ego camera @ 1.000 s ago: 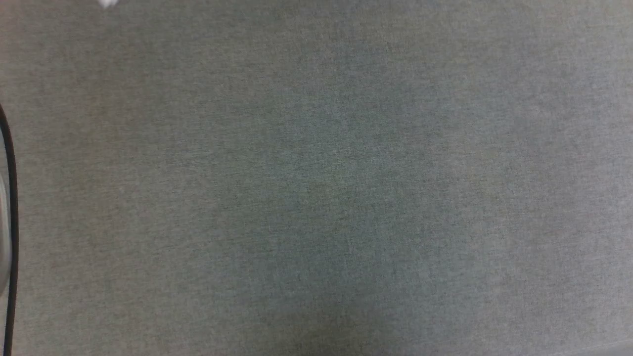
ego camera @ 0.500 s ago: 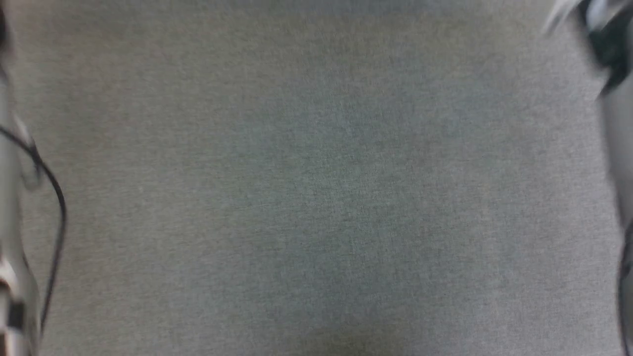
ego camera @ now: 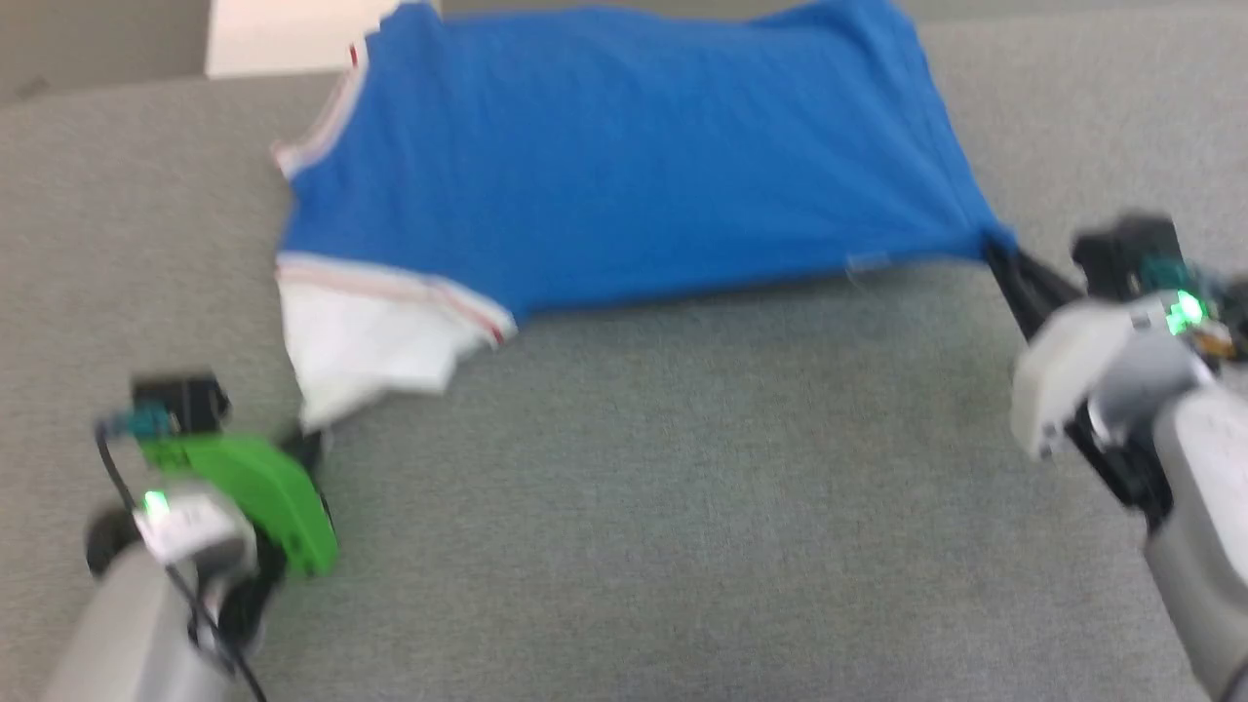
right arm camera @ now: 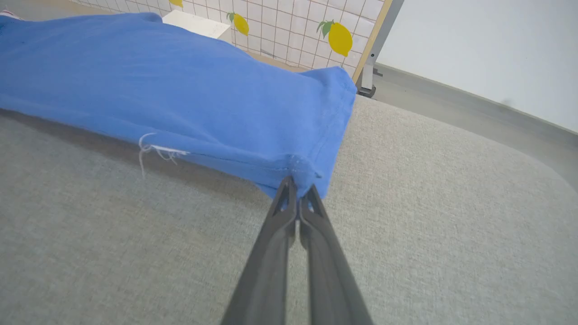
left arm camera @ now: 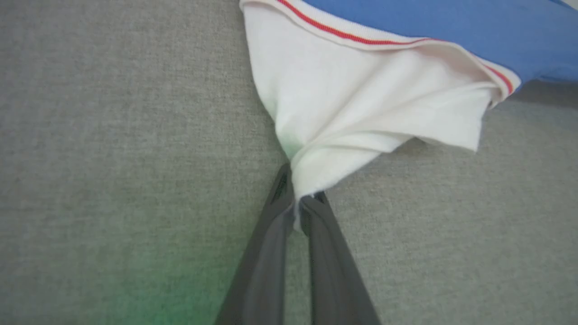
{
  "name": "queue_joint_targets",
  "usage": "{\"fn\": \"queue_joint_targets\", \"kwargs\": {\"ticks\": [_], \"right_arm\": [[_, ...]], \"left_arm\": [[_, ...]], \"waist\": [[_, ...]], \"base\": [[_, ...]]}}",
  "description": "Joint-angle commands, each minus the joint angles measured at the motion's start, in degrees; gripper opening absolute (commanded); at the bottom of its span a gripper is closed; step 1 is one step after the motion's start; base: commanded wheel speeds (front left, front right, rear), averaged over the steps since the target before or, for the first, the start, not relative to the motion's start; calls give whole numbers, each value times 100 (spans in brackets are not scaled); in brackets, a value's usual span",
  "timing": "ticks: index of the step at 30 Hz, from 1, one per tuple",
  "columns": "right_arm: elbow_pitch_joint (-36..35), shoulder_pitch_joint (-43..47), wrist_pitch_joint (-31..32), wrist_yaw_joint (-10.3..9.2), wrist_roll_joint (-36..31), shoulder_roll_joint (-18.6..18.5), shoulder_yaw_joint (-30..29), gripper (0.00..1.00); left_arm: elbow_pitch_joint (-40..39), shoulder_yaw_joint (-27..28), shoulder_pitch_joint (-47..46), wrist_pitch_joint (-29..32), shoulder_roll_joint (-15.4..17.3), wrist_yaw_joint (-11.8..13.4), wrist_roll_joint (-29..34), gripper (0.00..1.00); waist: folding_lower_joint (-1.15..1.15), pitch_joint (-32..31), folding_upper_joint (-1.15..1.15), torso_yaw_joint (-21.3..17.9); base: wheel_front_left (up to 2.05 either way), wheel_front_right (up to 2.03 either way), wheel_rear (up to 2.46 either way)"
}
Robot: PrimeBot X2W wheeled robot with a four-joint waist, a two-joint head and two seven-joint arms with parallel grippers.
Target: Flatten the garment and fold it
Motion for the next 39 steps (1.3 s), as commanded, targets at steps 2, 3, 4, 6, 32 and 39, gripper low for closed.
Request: {"fn": "queue_joint_targets", "kwargs": {"ticks": [2, 3, 4, 6, 32, 39], "right_arm": [[-140, 452, 17, -11, 2, 14, -230, 0], [-178, 599, 27, -11, -50, 12, -293, 0], [-214, 777, 39, -11, -107, 9, -368, 0], [-255, 1099, 82, -11, -221, 8, -517, 0], [-1169, 3575, -639, -11, -541, 694, -1678, 0], [-1439, 3284, -929, -11, -552, 615, -1411, 0]], "left_arm": [[-344, -38, 654, 308, -9, 114, -175, 0], [-497, -40, 856, 406, -15, 153, -245, 0], [-691, -52, 1101, 527, -13, 195, -319, 0], [-1046, -73, 1534, 740, -4, 303, -434, 0], [-2813, -527, 2945, -966, -428, 604, 623, 0], [-2470, -689, 2059, -1877, -564, 384, 1196, 0]], "waist": [[1, -523, 35, 186], [1, -576, 35, 196], [1, -642, 35, 212], [1, -757, 35, 245], [1, -1012, 35, 440], [1, -924, 35, 371]], "base": [[0, 0, 0], [0, 0, 0], [0, 0, 0], [0, 0, 0], [0, 0, 0], [0, 0, 0]]}}
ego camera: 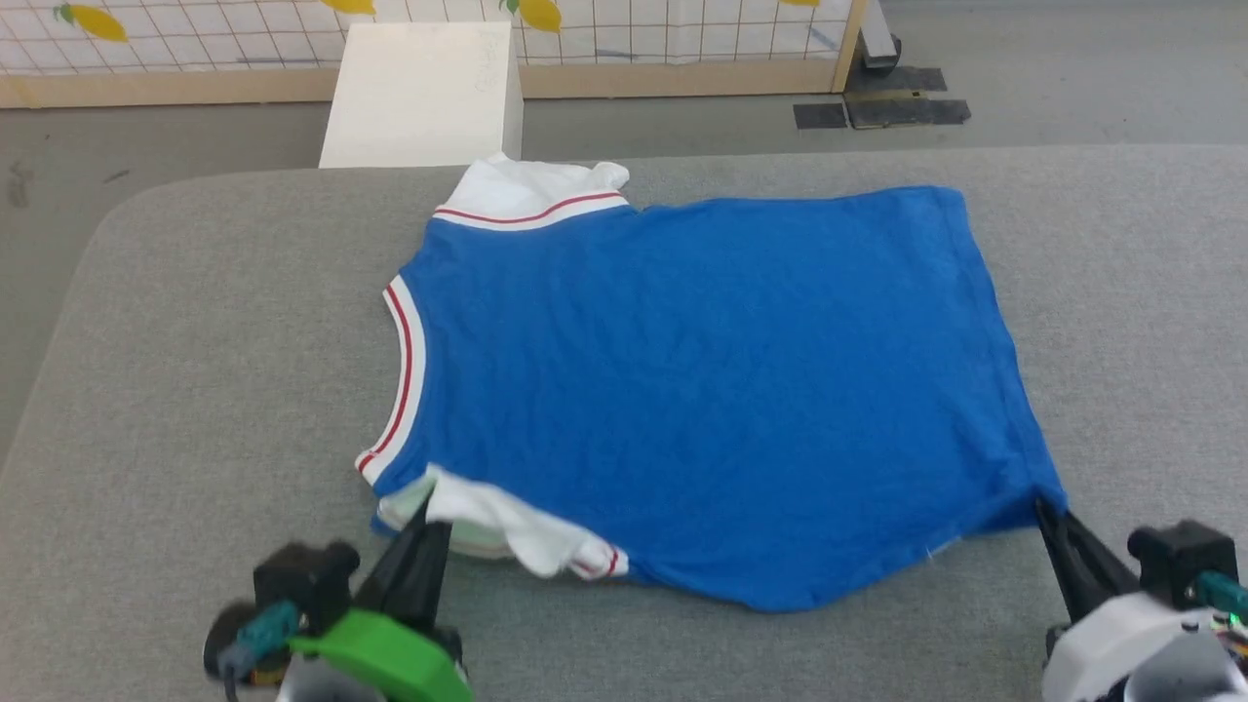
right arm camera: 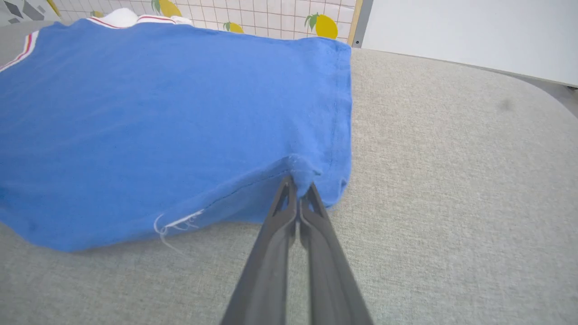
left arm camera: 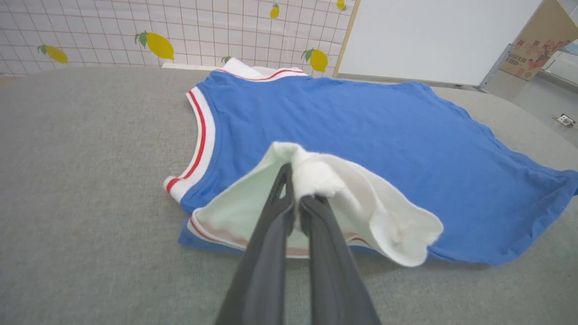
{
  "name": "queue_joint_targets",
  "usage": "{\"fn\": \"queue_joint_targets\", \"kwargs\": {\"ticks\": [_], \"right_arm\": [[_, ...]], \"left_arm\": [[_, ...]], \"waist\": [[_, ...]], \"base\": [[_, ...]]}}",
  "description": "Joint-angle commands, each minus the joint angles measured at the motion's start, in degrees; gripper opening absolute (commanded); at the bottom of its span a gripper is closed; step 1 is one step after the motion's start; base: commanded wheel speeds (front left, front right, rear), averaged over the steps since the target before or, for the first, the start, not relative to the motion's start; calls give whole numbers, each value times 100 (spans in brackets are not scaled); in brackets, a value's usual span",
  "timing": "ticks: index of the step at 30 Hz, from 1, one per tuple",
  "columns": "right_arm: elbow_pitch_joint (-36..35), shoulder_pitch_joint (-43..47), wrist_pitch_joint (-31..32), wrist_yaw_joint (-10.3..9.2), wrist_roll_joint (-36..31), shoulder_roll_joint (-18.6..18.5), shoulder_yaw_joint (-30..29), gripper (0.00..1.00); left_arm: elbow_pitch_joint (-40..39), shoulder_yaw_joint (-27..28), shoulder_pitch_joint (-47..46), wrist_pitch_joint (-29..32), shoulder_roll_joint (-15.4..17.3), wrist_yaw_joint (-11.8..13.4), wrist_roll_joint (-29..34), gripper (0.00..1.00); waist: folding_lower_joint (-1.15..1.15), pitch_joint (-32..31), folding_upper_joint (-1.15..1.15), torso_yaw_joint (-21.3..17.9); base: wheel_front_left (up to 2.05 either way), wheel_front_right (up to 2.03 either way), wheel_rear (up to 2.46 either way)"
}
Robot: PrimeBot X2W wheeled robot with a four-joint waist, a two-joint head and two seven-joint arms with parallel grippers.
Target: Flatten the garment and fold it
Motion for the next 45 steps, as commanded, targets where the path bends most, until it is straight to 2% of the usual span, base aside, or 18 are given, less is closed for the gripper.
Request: {"fn": "queue_joint_targets", "kwargs": {"ticks": [1, 5, 9, 17, 24, 31, 37, 40, 41, 42, 43, 44, 45], "right_arm": [[-83, -182, 25, -10, 4, -45, 39, 0], [-207, -470, 228, -10, 43, -152, 178, 0], [-117, -948, 441, -10, 211, -327, 285, 0], [377, -2040, 1093, -10, 552, -587, 519, 0], [920, -2882, 1780, -10, 784, -703, 778, 0], [1472, -3315, 2718, -10, 1114, -750, 1020, 0], [1668, -3514, 3360, -10, 1358, -710, 1021, 0], [1630, -3569, 3482, -10, 1406, -680, 962, 0], [1595, -3571, 3445, -10, 1421, -659, 913, 0], [1561, -3561, 3373, -10, 1417, -643, 867, 5], [1524, -3540, 3283, -10, 1409, -628, 827, 35], [1476, -3495, 3158, -10, 1403, -605, 785, 49], [1413, -3429, 2996, -10, 1409, -578, 728, 100]], "left_arm": [[47, -5, -264, -54, -7, -61, 71, 0], [228, -31, -945, -31, 72, -266, 151, 0], [460, 18, -1764, 153, 124, -498, -25, 0], [1197, -20, -3089, 1043, 444, -743, -555, 0], [2024, -182, -3790, 1909, 818, -797, -875, 0], [2830, -366, -3899, 3325, 1013, -788, -1421, 0], [2955, -356, -3744, 4236, 1035, -652, -1879, 0], [2795, -302, -3665, 4291, 1043, -525, -1944, 0], [2699, -268, -3655, 4133, 1052, -485, -1885, 37], [2625, -244, -3645, 3960, 1066, -458, -1809, 100], [2554, -219, -3630, 3757, 1074, -436, -1726, 100], [2464, -184, -3600, 3466, 1077, -408, -1614, 100], [2360, -143, -3564, 3119, 1065, -380, -1494, 100]], "waist": [[0, 49, 35, -25], [0, 172, 35, -50], [0, 386, 35, -85], [0, 919, 35, -230], [0, 1385, 35, -349], [0, 1645, 35, -399], [0, 1714, 35, -406], [0, 1685, 35, -389], [0, 1653, 35, -380], [0, 1620, 35, -371], [0, 1580, 35, -361], [0, 1520, 35, -350], [0, 1457, 35, -333]], "base": [[0, 0, 0], [0, 0, 0], [0, 0, 0], [0, 0, 0], [0, 0, 0], [0, 0, 0], [0, 0, 0], [0, 0, 0], [0, 0, 0], [0, 0, 0], [0, 0, 0], [0, 0, 0], [0, 0, 0]]}}
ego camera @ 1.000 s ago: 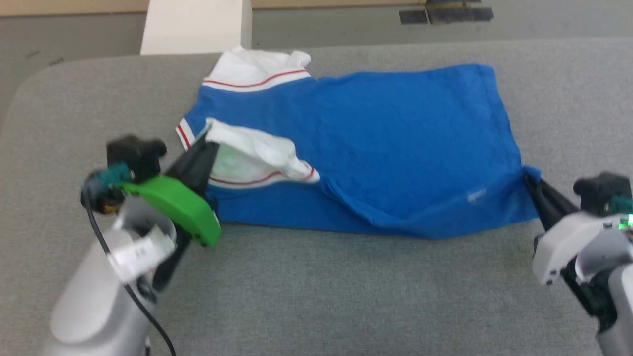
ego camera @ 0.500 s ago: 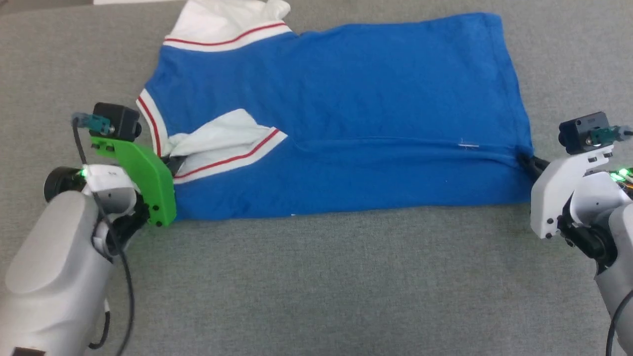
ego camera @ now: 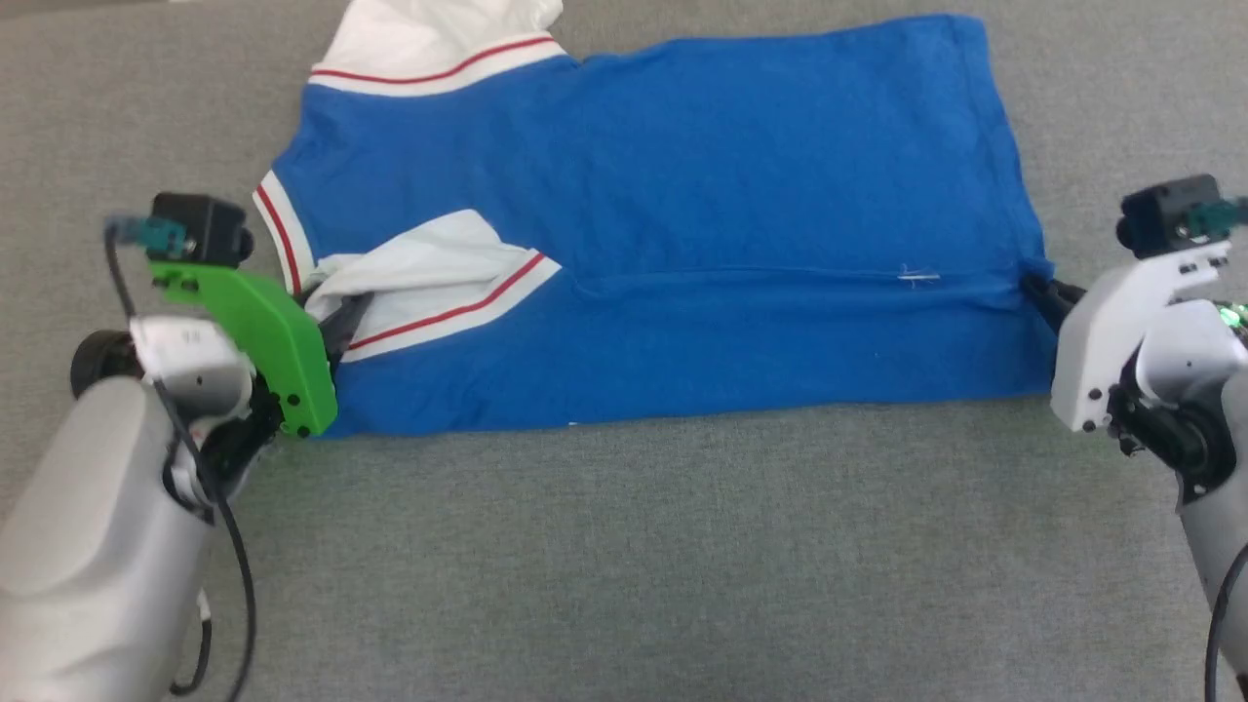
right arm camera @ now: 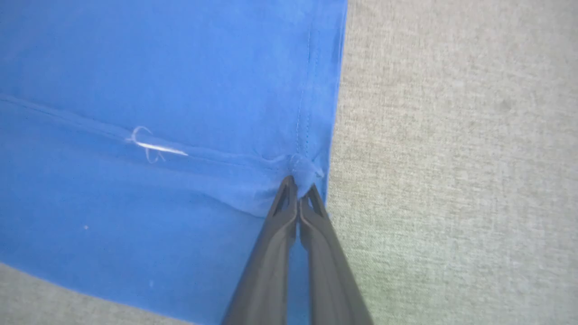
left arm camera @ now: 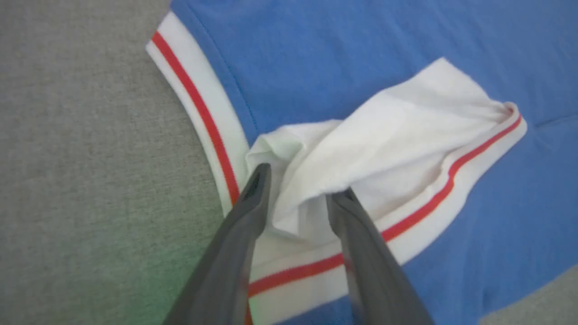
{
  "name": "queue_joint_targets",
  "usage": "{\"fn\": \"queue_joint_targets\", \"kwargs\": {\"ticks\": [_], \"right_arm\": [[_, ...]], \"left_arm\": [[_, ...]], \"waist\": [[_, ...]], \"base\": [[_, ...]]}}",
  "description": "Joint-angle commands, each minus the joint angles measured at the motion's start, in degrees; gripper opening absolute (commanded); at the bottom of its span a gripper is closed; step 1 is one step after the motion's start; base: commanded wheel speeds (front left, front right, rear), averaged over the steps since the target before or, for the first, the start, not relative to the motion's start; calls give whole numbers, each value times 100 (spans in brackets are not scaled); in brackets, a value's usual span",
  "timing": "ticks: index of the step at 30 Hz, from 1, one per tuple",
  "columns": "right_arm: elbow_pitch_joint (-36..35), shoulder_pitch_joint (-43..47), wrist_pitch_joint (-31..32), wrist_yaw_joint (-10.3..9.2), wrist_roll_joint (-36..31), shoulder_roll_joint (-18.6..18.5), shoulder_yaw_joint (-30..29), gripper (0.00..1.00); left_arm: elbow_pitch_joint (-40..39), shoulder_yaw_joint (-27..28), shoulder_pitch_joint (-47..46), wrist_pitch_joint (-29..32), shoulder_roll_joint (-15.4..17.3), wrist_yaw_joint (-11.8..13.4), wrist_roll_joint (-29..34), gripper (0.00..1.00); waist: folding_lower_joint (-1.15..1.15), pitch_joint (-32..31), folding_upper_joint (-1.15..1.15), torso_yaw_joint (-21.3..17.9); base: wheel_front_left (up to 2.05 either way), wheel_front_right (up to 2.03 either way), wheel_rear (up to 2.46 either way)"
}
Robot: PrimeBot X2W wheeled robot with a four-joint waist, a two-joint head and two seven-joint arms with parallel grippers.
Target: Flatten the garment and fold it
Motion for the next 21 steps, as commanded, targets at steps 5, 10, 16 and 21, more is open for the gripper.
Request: {"fn": "queue_joint_targets", "kwargs": {"ticks": [5, 10, 16, 21], "right_arm": [[-392, 607, -1084, -11, -30, 193, -283, 100], [-783, 1320, -2205, -11, -195, 487, -587, 100], [-1269, 1986, -3343, -11, -578, 1048, -1062, 100], [-1663, 2486, -3949, -11, -919, 1489, -1171, 100]], "left_arm": [[-377, 226, 514, -1828, -172, 325, 615, 100], [-674, 434, 1265, -3162, -517, 778, 850, 100], [-847, 530, 2043, -3648, -811, 1253, 878, 100], [-748, 455, 2303, -3528, -883, 1376, 837, 100]], "waist": [[0, -501, 35, 124], [0, -929, 35, 164], [0, -1247, 35, 153], [0, -1412, 35, 90]], "base": [[0, 0, 0], [0, 0, 0], [0, 0, 0], [0, 0, 0]]}}
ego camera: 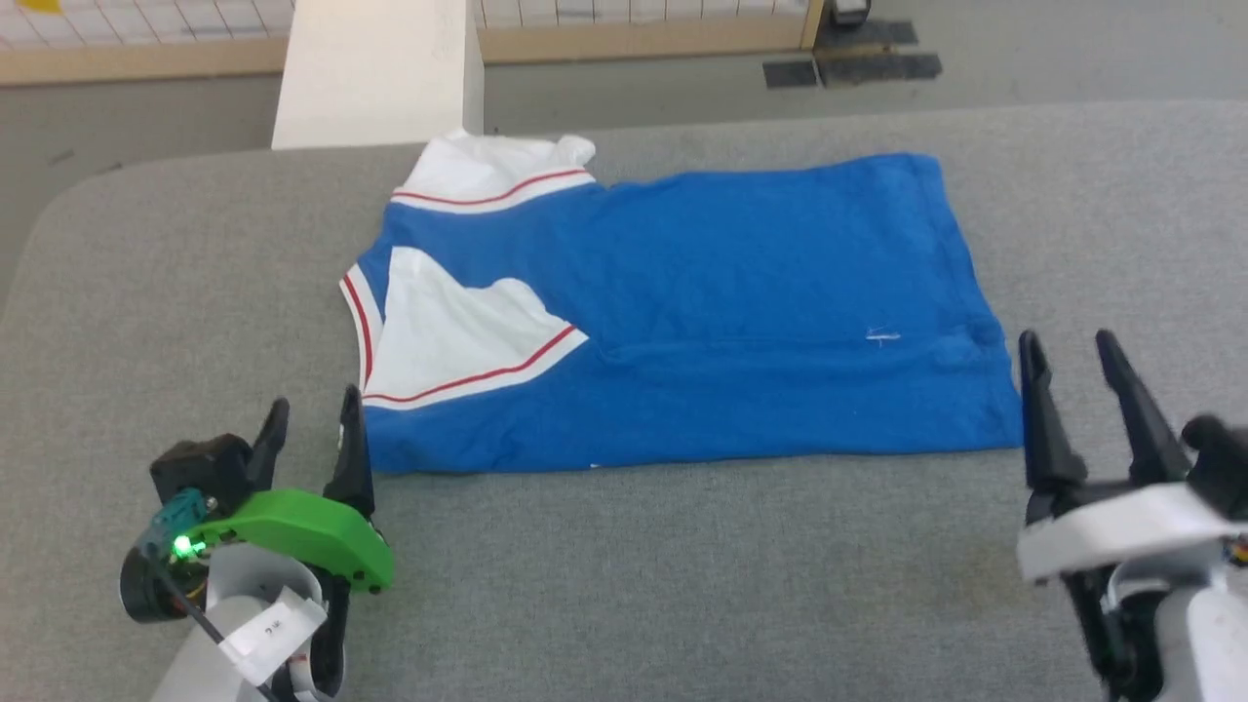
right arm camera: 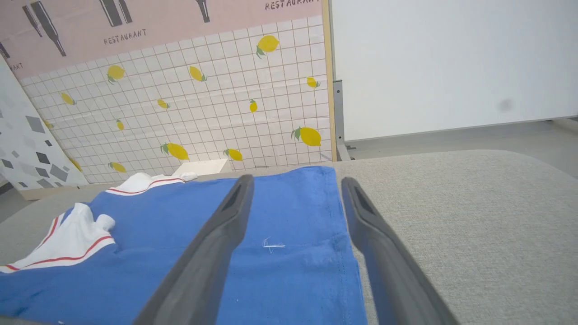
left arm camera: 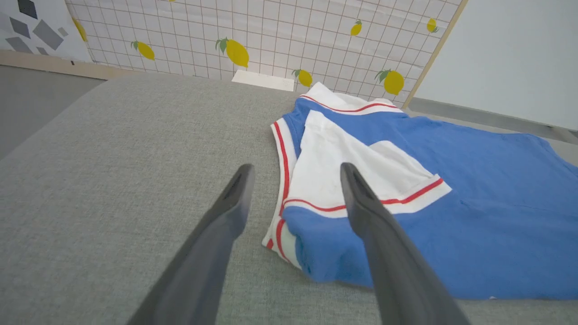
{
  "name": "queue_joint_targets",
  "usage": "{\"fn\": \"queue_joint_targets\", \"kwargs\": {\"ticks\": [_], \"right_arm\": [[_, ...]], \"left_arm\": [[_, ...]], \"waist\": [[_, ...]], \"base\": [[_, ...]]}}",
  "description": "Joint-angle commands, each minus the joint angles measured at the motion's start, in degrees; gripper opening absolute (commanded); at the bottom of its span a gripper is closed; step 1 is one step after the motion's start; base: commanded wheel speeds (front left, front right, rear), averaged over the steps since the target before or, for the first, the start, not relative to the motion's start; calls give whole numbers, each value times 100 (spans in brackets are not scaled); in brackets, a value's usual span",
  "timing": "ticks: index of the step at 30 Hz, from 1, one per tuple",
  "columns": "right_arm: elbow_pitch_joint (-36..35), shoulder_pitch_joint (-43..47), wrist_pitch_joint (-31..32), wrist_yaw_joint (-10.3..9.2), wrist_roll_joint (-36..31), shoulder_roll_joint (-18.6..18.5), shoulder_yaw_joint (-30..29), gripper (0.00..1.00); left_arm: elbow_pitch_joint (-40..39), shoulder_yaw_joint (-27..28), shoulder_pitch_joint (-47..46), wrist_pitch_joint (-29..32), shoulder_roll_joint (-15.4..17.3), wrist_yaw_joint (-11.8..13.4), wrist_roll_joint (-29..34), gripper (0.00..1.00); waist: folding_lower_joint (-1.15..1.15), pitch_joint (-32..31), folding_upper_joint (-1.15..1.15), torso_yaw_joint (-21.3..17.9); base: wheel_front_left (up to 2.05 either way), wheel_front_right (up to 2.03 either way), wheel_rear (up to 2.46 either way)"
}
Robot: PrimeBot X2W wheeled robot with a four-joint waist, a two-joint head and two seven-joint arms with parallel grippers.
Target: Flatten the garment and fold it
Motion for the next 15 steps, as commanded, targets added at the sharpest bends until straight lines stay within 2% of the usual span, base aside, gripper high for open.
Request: {"fn": "queue_joint_targets", "kwargs": {"ticks": [1, 5, 15], "right_arm": [[-79, 142, -94, -9, -72, 71, 18, 100], [-185, 308, -137, -9, -166, 179, 143, 100], [-356, 268, -137, -9, -255, 225, 323, 100]], "left_arm": [[35, -28, 76, 78, -12, 45, -14, 100], [163, -138, 72, 572, -12, 209, -47, 100], [732, 30, -232, 1799, -139, 741, -533, 100]], "waist": [[0, -113, 34, -55], [0, -160, 34, -144], [0, -62, 34, -408]], "base": [[0, 0, 0], [0, 0, 0], [0, 0, 0]]}}
